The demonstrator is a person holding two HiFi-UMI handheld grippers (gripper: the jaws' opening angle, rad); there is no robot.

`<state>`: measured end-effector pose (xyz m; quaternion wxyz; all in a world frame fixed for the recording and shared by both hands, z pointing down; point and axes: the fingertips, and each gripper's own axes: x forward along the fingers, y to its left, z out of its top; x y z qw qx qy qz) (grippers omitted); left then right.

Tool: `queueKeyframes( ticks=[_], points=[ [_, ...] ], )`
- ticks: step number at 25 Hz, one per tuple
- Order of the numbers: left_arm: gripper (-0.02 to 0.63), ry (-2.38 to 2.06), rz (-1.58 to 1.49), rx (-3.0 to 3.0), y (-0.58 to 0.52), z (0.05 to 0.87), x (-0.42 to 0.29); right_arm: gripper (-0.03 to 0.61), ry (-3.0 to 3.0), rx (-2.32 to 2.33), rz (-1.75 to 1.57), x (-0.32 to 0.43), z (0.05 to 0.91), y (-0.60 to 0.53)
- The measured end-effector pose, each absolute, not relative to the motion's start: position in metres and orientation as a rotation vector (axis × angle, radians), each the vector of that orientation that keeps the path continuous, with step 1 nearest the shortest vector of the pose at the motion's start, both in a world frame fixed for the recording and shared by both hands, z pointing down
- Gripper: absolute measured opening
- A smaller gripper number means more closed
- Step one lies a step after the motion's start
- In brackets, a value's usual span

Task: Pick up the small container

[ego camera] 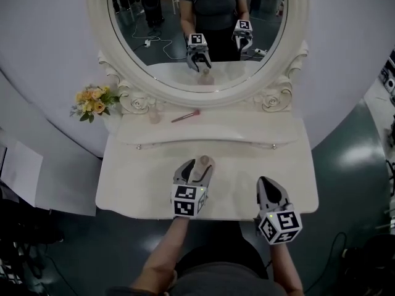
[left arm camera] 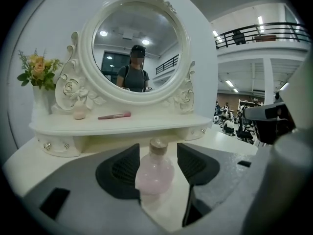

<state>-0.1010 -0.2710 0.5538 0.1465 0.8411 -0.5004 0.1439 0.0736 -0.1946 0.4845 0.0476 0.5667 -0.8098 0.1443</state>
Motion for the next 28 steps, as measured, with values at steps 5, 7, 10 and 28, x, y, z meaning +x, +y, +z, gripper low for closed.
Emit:
queueKeyframes(
  ticks=[5, 7, 10, 28],
  points=[
    [0.235, -1.439, 0.446, 2.413, -0.281, 0.563, -0.094, 0.005, -2.465, 1.744, 0.45, 0.078, 0.484, -0.2],
    [0.235, -1.445, 0.46, 2.408, -0.285, 0.567, -0.093, 0.005, -2.462, 1.744, 0.454, 0.079, 0.486, -0.203],
    [0.235, -1.457, 0.482, 2.408, -0.292, 0.572, -0.092, 0.005, -2.458, 1.745, 0.458, 0.082, 0.488, -0.208],
    [0.201, -1.452, 0.52, 2.39, -0.303, 0.586, -0.086, 0.005, -2.433, 1.731, 0.518, 0.088, 0.504, -0.221]
  ],
)
